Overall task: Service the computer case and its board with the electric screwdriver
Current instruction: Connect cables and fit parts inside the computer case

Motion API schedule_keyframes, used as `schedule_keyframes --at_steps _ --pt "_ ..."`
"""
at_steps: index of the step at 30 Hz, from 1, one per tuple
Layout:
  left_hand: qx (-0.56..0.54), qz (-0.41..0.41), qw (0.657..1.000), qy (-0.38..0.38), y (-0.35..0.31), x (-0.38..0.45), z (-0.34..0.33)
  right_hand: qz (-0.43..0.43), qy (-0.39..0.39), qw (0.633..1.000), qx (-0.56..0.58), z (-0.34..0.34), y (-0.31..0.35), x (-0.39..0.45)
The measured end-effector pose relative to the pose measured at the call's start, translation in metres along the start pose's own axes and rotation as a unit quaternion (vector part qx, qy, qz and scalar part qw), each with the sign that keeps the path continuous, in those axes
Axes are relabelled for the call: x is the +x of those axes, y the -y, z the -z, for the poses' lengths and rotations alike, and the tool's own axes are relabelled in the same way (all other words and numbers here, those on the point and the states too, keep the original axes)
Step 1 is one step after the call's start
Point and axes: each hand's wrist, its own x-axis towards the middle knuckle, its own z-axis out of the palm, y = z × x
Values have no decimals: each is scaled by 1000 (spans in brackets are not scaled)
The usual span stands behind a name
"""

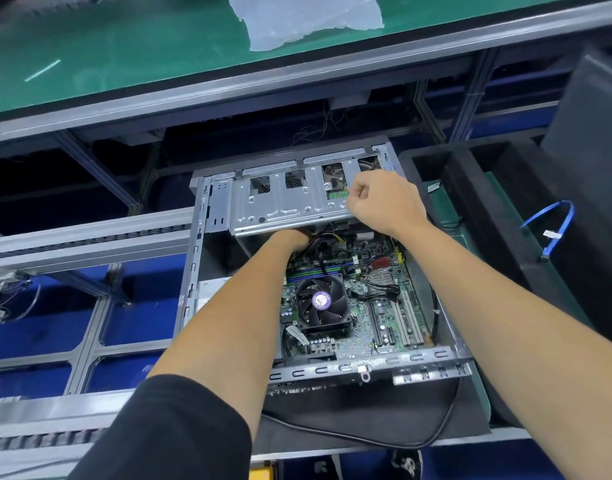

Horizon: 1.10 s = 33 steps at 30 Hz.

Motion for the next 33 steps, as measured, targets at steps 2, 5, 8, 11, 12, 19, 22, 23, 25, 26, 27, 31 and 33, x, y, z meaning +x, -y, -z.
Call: schedule_keyframes --at_steps 2,5,8,11,12,19,22,23,25,26,27,31,33 --pt "0 11 1000 15 4 5 0 1 -2 1000 -1 0 0 0" --pt "-31 8 998 59 13 12 -2 2 -4 1000 -2 0 0 1" --pt "-56 -1 997 62 16 12 -2 1 -4 1000 -3 -1 -1 2" --pt "-65 -35 996 52 14 10 -3 0 -5 1000 -4 -2 -1 1" --pt "-64 -38 996 56 15 9 -4 0 -6 1000 -3 -2 -1 1" --pt "-46 -83 994 46 17 14 -7 -1 -2 1000 -10 0 1 1" --pt "-40 -98 994 41 19 18 -9 0 -2 1000 -10 0 1 1" --pt "-39 -97 993 50 20 19 -9 0 -2 1000 -9 0 1 1" --pt "-47 -90 993 57 20 20 -9 1 -3 1000 -12 0 1 1" --pt "-49 -88 994 51 19 21 -9 1 -3 1000 -12 0 2 1" --pt "-53 -86 994 44 19 22 -10 1 -3 1000 -13 0 2 1" --pt "-45 -62 994 77 17 21 -12 -3 -2 1000 -12 1 2 0" --pt "-41 -59 994 88 18 21 -11 -4 -3 1000 -13 2 2 1"
